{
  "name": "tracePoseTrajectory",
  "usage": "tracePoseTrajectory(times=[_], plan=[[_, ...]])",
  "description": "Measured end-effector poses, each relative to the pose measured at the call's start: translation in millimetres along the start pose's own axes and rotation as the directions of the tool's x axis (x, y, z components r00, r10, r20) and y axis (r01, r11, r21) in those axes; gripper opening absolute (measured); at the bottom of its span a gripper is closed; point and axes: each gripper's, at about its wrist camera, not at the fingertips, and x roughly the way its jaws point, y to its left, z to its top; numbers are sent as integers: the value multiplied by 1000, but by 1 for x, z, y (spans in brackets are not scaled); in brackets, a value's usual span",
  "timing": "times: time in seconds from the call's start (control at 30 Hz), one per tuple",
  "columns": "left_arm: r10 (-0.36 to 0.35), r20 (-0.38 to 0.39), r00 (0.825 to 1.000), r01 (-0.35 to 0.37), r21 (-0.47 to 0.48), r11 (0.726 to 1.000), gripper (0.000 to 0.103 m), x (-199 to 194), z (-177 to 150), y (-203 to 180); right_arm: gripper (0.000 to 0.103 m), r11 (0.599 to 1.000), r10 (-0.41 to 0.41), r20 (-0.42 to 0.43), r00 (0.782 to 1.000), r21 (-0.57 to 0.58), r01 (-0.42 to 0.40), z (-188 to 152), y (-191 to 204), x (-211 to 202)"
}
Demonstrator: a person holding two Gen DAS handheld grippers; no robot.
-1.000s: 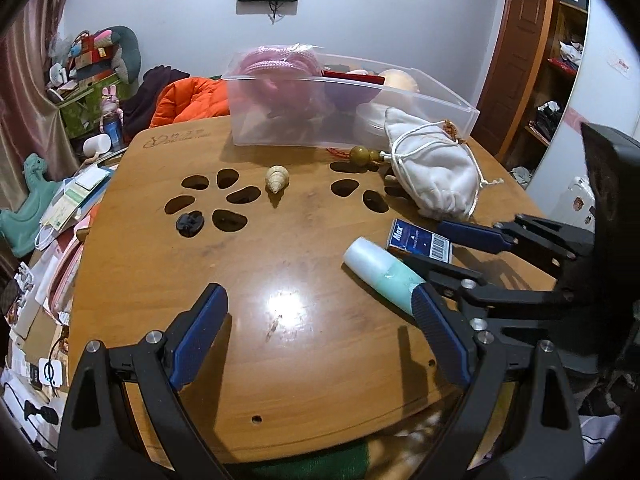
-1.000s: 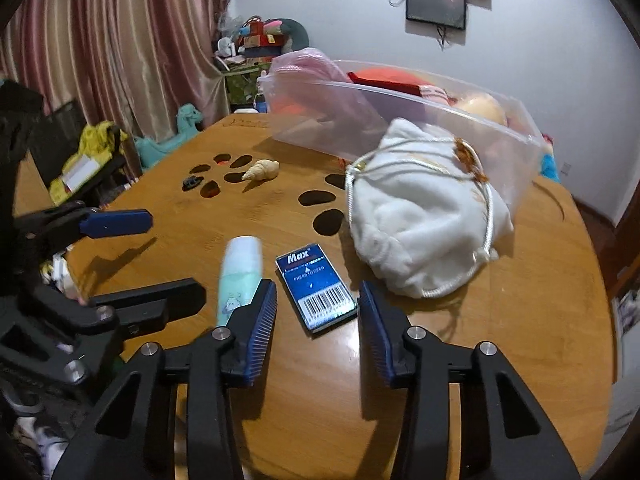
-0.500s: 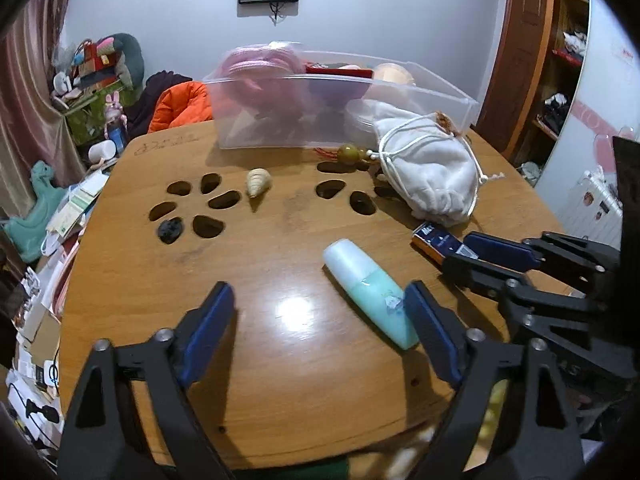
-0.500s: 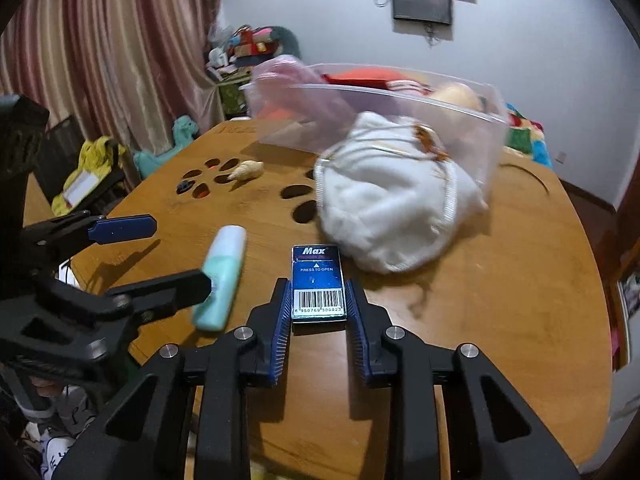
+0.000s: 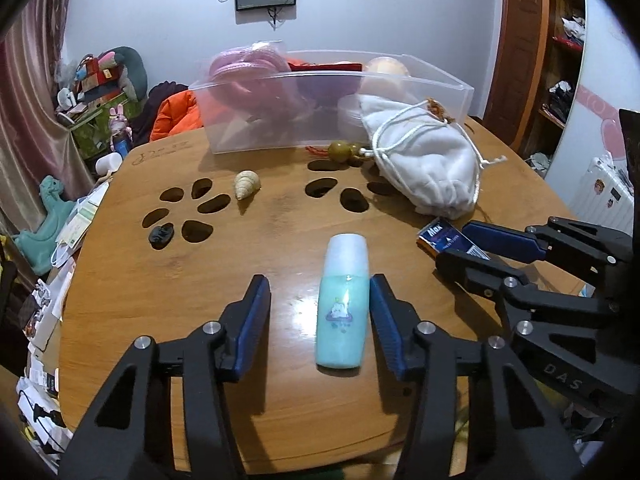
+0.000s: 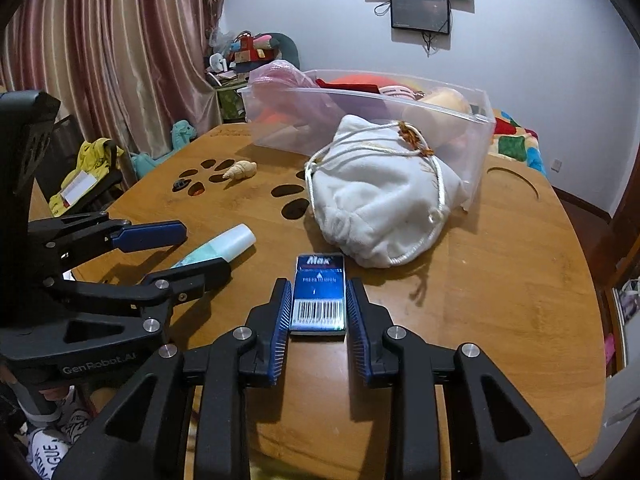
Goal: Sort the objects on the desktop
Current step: 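Grasp the light-blue tube with left gripper while right grasps the blue Max box, then lift and carry the tube and the Max box over the clear box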
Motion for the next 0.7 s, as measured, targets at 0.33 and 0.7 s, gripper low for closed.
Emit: tracePoseTrajectory(times=[0.33,0.7], plan=[[23,43,999,-24,13,1000,24,0,-2,-10,25,999,-40,20,999,31,40,-3,4,-1],[1,33,999,0,-11,1000,24,-3,-2,-7,25,985,70,0,998,155,-69,3,-14,-10]])
